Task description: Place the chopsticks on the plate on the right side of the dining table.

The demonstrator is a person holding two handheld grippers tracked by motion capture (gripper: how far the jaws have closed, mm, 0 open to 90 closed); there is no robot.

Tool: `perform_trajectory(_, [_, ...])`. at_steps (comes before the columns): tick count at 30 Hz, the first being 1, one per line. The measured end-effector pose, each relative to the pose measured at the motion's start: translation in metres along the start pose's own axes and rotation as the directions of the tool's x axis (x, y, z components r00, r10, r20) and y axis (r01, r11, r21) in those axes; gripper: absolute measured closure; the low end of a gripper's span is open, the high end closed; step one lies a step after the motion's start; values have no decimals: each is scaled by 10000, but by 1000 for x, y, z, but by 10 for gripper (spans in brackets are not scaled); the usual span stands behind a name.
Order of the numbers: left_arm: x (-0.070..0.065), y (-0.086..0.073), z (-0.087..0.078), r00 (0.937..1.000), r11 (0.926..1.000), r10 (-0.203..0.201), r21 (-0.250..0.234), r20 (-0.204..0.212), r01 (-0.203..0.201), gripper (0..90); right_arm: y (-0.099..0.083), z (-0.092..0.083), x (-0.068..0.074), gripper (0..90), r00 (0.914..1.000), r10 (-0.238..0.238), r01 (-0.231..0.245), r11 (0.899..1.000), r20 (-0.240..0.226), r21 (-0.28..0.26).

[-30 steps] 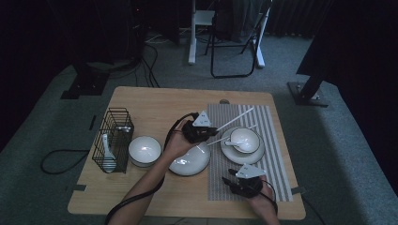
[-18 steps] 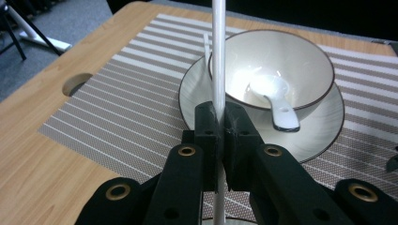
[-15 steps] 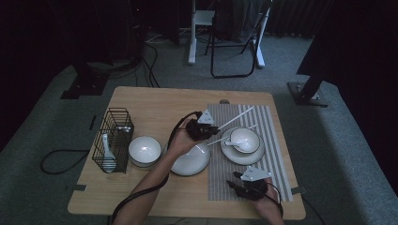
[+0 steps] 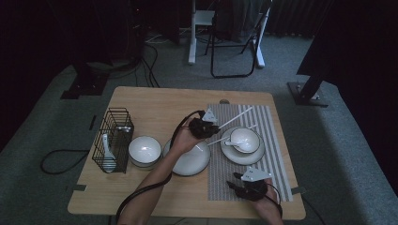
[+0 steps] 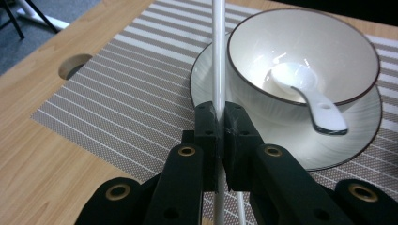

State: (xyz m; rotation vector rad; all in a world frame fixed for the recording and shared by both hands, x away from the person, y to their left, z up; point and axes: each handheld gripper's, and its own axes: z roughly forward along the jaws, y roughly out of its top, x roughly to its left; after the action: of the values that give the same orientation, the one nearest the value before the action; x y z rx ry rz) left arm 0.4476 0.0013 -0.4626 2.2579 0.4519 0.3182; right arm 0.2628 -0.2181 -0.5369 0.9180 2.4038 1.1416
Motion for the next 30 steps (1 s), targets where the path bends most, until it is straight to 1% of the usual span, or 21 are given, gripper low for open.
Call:
perform_trajectory(2, [0, 1, 4, 10000, 9999, 52, 146, -31, -52, 860, 0, 1, 0, 535, 10000, 0, 0, 10000, -17, -4])
perform_trajectory(3, [0, 1, 4, 10000, 9999, 52, 146, -31, -52, 860, 0, 1, 0, 535, 10000, 0, 0, 10000, -17, -4])
perform_trajectory(6, [1, 2, 12, 10000, 9995, -51, 300, 19, 51, 859, 0, 0, 1, 535, 10000, 12, -12, 10000, -2, -38])
perform_trajectory(7, [1, 2, 12, 10000, 9995, -51, 300, 19, 51, 859, 0, 0, 1, 535, 10000, 39, -39, 10000, 0, -65])
perform_trajectory(8, [1, 3, 16, 10000, 9990, -59, 443, -17, 60, 859, 0, -1, 1, 535, 10000, 59, -59, 10000, 14, -68])
perform_trajectory(12, [3, 4, 21, 9999, 9980, -119, 622, -54, 122, 859, -1, -2, 0, 534, 9999, 99, -99, 9999, 18, -85])
perform_trajectory(17, [3, 1, 30, 9996, 9959, -230, 870, -138, 241, 859, -1, -1, 0, 534, 9999, 116, -116, 9998, 4, -142])
perform_trajectory(19, [3, 1, 32, 9996, 9956, -220, 907, -148, 233, 859, -1, -1, 0, 534, 9999, 111, -111, 9998, -3, -137])
perform_trajectory(22, [2, 0, 38, 9997, 9936, -216, 1105, -101, 226, 859, 0, -1, 1, 532, 10000, 68, -67, 9999, 28, -74])
perform_trajectory(27, [3, -2, 43, 9993, 9923, -359, 1184, -90, 367, 858, 0, -1, 1, 531, 10000, 70, -69, 9999, 38, -79])
perform_trajectory(30, [2, -1, 47, 9993, 9911, -367, 1276, -80, 375, 858, -1, -1, 0, 531, 10000, 60, -59, 9999, 40, -136])
